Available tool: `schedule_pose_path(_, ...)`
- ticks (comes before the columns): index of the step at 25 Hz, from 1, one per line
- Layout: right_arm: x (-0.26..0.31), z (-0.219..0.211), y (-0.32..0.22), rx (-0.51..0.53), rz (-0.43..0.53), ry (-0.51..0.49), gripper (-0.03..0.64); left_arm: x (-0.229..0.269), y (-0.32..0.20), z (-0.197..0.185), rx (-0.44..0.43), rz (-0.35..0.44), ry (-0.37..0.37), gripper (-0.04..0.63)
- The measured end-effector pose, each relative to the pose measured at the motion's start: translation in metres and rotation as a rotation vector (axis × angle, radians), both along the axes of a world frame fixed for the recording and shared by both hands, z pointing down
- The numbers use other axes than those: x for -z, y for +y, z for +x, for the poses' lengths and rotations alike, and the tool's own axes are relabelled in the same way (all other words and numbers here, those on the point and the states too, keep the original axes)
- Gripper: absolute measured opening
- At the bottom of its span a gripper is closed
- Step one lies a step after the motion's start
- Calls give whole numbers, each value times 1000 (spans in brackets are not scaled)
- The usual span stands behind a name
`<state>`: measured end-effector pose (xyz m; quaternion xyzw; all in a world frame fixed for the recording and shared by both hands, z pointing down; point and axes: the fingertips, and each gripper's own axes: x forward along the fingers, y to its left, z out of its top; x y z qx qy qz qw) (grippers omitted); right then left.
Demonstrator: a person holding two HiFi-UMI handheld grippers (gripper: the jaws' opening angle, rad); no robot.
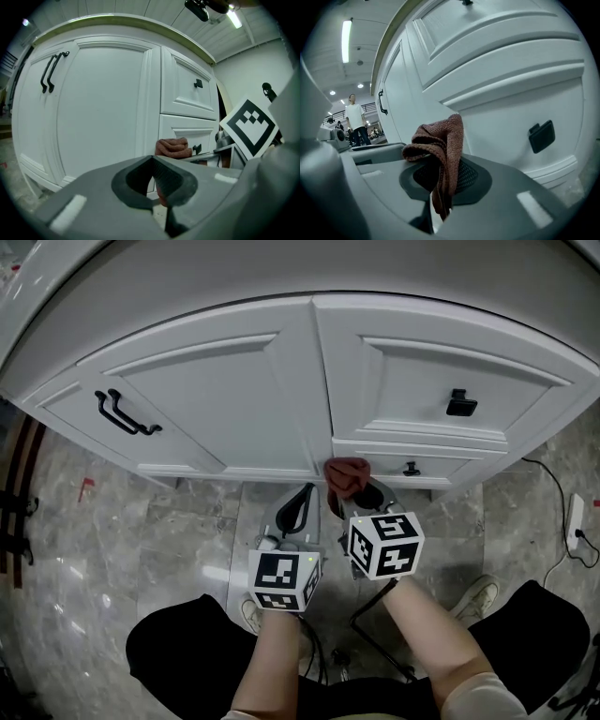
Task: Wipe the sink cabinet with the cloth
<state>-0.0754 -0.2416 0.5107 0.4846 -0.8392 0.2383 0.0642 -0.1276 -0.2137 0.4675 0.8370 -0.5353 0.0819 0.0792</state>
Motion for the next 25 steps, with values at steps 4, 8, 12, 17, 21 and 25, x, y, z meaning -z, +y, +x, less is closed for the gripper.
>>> schedule_pose_path(4, -1, 4, -4, -9, 8, 22, 78, 2, -6, -1, 0, 8, 11, 0)
schedule_pose_path(8, -4, 16, -3, -37, 8, 40, 78, -1, -8, 8, -16, 4, 17, 0)
schedule_pose_path(12, -8, 34, -4, -77, -1, 51, 77, -3, -6, 20, -45, -1, 10, 0)
schedule_pose_path(17, -10, 63, -7, -144, -26, 48, 77, 1, -3, 33, -67, 9, 11, 0)
schedule_pose_path(21, -10, 75, -4, -180, -42, 35, 77, 3, -3, 47, -88, 10, 15, 0)
schedule_pose_path(25, -9, 89, 5, -200, -51, 36, 77, 6, -3, 63, -113, 15, 28, 0)
